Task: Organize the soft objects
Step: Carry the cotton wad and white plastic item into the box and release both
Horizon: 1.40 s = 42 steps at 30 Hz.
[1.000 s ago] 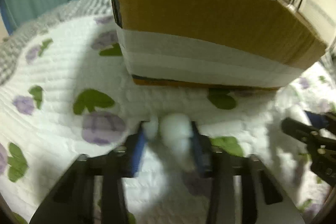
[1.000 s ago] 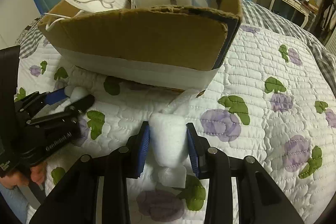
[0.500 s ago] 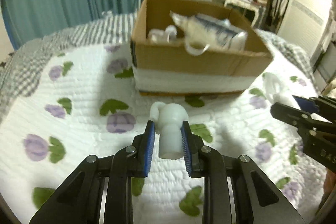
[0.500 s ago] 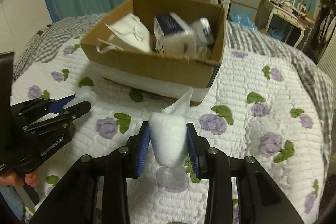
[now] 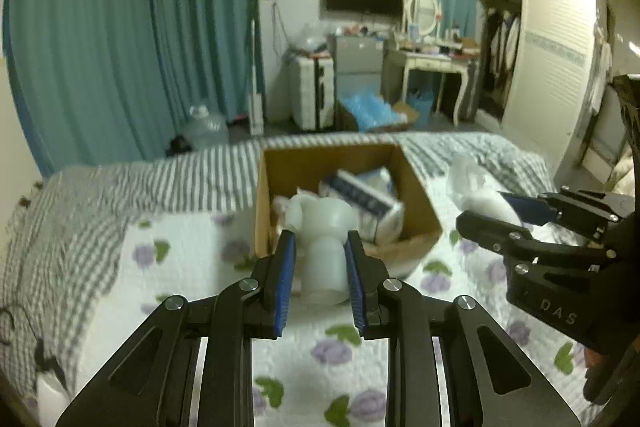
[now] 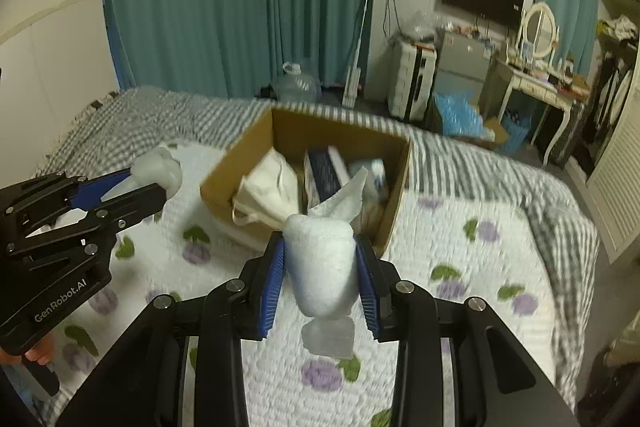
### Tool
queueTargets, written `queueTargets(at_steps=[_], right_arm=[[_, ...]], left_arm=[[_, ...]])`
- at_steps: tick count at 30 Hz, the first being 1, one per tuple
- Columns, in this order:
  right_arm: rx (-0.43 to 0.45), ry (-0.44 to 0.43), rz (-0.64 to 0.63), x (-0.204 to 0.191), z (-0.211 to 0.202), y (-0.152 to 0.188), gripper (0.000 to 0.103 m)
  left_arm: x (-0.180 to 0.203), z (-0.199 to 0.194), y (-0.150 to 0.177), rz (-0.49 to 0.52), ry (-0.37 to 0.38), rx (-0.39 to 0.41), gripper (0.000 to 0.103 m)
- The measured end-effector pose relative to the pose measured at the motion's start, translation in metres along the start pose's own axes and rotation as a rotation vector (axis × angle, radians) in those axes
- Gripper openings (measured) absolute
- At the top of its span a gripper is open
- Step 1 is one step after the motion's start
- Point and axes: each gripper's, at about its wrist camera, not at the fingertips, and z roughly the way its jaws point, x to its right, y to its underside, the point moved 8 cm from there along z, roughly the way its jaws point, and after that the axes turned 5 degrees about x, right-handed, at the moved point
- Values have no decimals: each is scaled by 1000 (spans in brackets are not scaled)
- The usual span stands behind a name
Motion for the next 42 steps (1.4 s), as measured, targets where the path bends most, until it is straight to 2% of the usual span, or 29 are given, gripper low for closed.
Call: queueTargets(at_steps=[6, 12, 19, 25, 27, 30, 32, 35, 38, 39, 42], right_arm=[[48, 1, -18, 3, 6, -37, 34], [52, 0, -14, 12, 38, -61, 34], [13, 2, -9, 32, 91, -62, 34], [-20, -2, -1, 44, 133, -55, 34], [-27, -5, 7, 49, 145, -55, 34], [-34, -13, 12, 53, 156, -56, 34], [-33, -11, 5, 54, 162, -58, 34], [-30, -15, 0, 53, 168, -61, 34], [-22, -17, 12, 55, 174, -67, 35], [-28, -15, 21, 56, 178, -68, 39], [-35, -14, 71, 62, 184, -74, 82]], left_arm=[[0, 18, -28, 28, -27, 32, 24], [-5, 63, -34, 25, -26, -2, 25], [-13, 128, -24, 9, -5, -83, 28], [-14, 161, -16, 52, -26, -92, 31], [-16, 169, -15, 64, -46, -93, 37], [-24, 177, -18, 47, -59, -77, 53], [-27, 178, -21, 37, -50, -60, 67], [-31, 175, -28, 45, -52, -16, 77], [-36, 174, -31, 49, -64, -6, 82], [-38, 174, -31, 46, -68, -8, 82], [-43, 173, -29, 41, -74, -13, 82]])
